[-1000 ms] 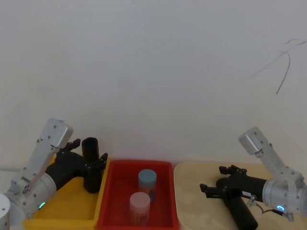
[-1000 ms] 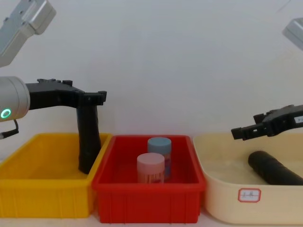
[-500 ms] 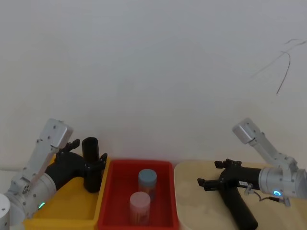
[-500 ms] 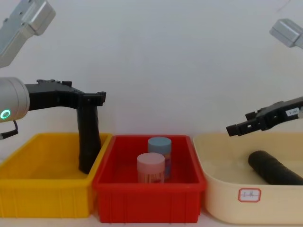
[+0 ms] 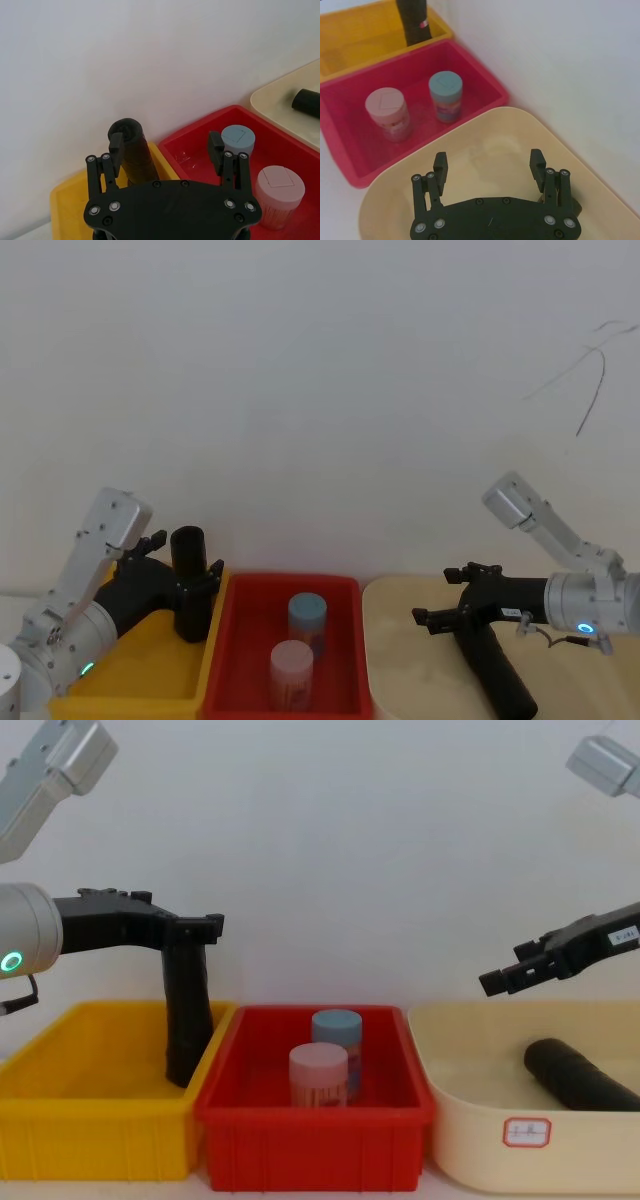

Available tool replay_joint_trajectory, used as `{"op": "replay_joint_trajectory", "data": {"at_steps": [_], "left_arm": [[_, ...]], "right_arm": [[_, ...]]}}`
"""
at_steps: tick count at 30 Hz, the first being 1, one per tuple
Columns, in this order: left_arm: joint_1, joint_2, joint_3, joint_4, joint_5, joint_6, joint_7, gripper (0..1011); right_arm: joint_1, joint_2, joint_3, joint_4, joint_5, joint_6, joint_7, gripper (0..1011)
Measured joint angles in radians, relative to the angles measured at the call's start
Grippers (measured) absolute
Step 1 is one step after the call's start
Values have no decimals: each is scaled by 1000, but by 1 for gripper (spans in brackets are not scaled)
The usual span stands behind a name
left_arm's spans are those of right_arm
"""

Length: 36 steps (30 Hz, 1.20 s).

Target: Pick up the garbage bag with the one hand and transfer it to the other hand.

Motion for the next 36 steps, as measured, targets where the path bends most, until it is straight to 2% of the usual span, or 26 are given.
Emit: {"op": "replay_joint_trajectory", "data": {"at_steps": [10,21,31,36], "left_arm": [[0,0,0,0,0,0,0,1002],[0,0,0,0,0,0,0,1001],[0,0,0,0,0,0,0,1001],[0,0,0,0,0,0,0,1001]], "right_arm": [[-4,31,-22,-65,11,9,44,1001],[-10,45,-32,-100,18,15,63,1001],[-11,48,-34,-105,25,13,65,1001],[2,37,-40,-83,28,-2,78,1001]]}}
